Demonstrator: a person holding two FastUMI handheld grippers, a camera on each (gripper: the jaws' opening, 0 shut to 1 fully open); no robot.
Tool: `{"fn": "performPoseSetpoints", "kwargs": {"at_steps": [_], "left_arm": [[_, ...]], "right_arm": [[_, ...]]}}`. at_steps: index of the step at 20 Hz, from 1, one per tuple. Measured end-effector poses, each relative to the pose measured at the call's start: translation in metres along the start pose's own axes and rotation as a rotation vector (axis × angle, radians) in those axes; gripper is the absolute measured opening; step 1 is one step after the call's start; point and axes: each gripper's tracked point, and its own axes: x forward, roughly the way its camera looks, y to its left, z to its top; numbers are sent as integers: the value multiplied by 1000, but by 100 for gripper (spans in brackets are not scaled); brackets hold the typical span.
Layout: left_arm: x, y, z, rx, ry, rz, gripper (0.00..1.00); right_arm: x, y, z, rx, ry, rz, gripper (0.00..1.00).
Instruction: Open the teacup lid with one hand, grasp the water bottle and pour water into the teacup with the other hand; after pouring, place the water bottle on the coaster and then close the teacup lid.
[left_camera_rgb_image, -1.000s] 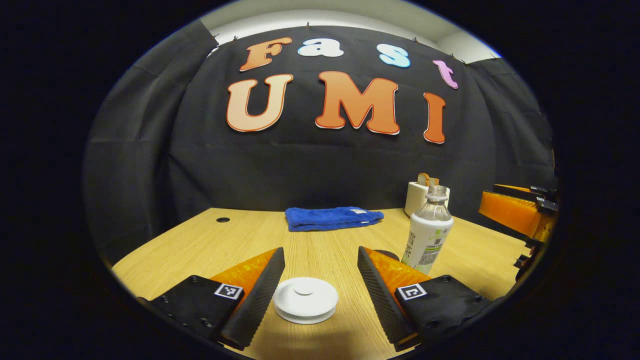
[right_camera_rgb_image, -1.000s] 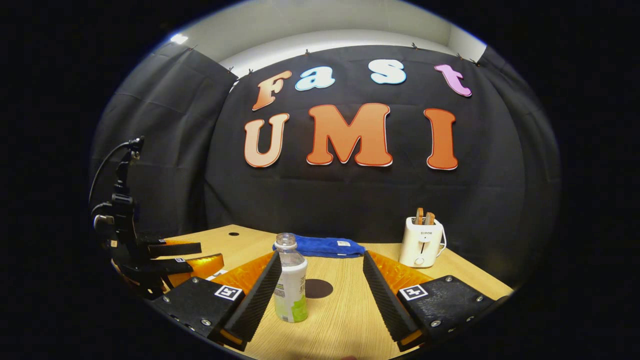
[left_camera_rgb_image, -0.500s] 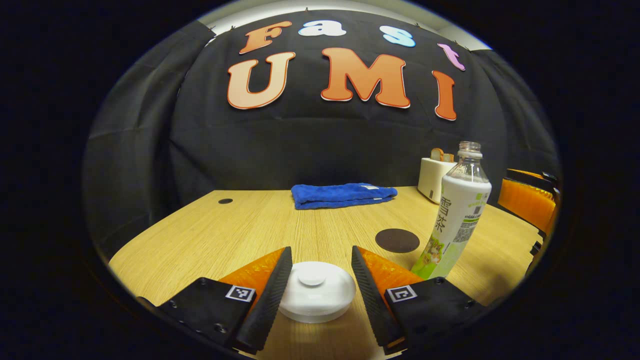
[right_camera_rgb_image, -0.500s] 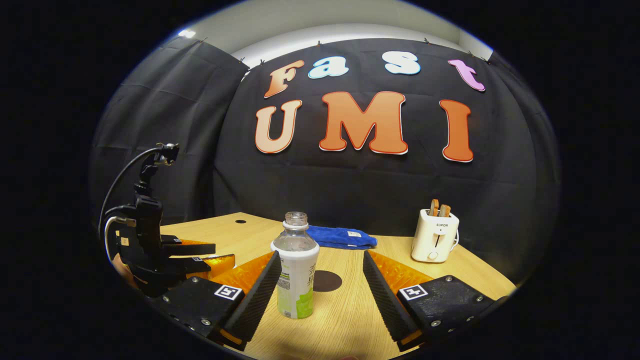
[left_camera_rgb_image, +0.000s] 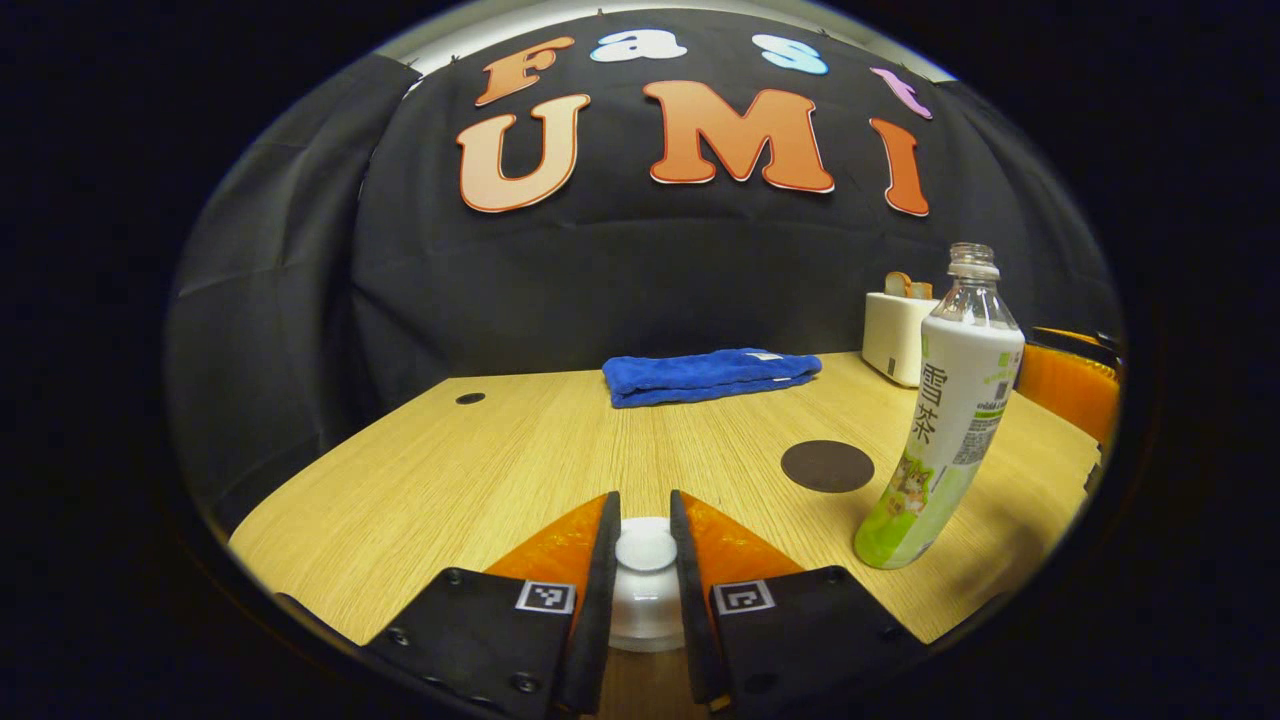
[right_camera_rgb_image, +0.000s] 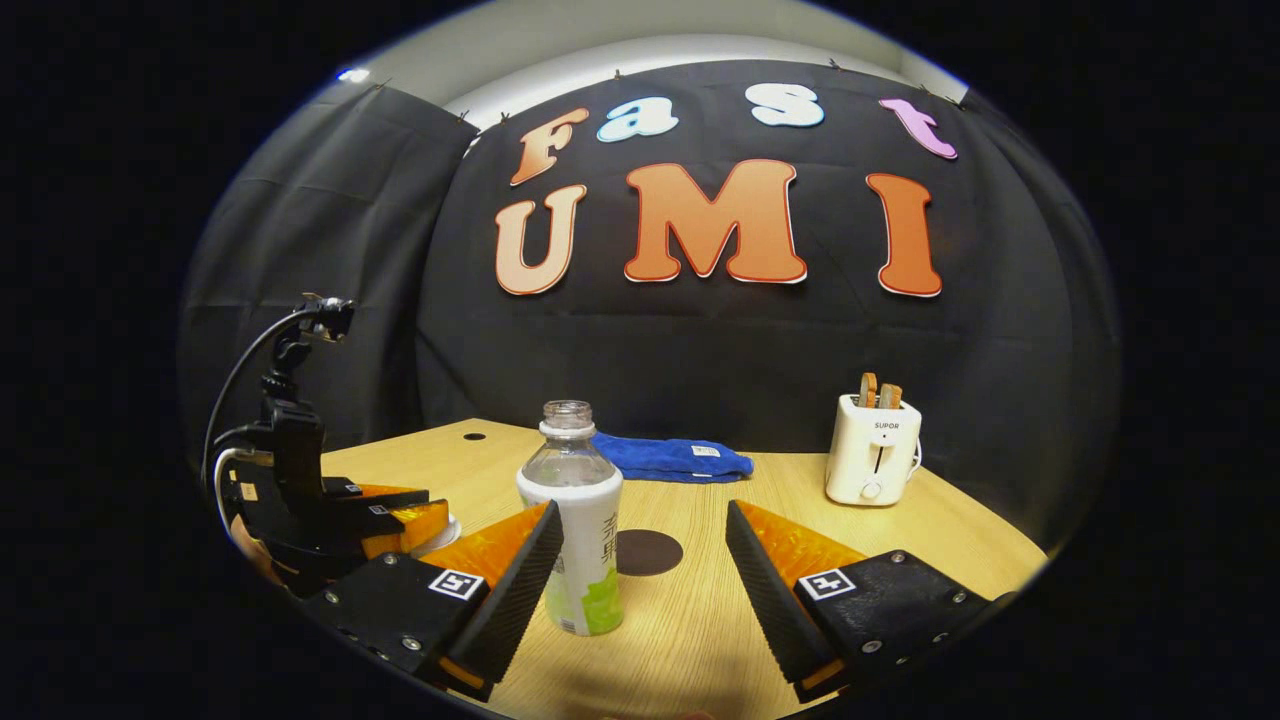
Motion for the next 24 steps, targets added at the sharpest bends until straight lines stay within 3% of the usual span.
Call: {"fn": "performPoseSetpoints", "kwargs": {"at_steps": [2,3,4,9,14,24], "left_arm": [[0,1,1,-7,-5,0,33],[-1,2,3,-9,-8,4,36],[0,1,3,-24,-17,3,29],[-6,3,18,-38,-57,0,26],[-16,15,37,-42,-106,24,28],[-42,54,49,-65,-145,94,28]], "right_arm": [[1,-1,0,0,1,2,98],[0,0,0,1,1,3,98],[0,1,-1,2,2,8,98],[0,10,-2,6,15,41,99],[-1,26,-6,8,24,89,99],[26,46,-49,-42,154,96,99]]}}
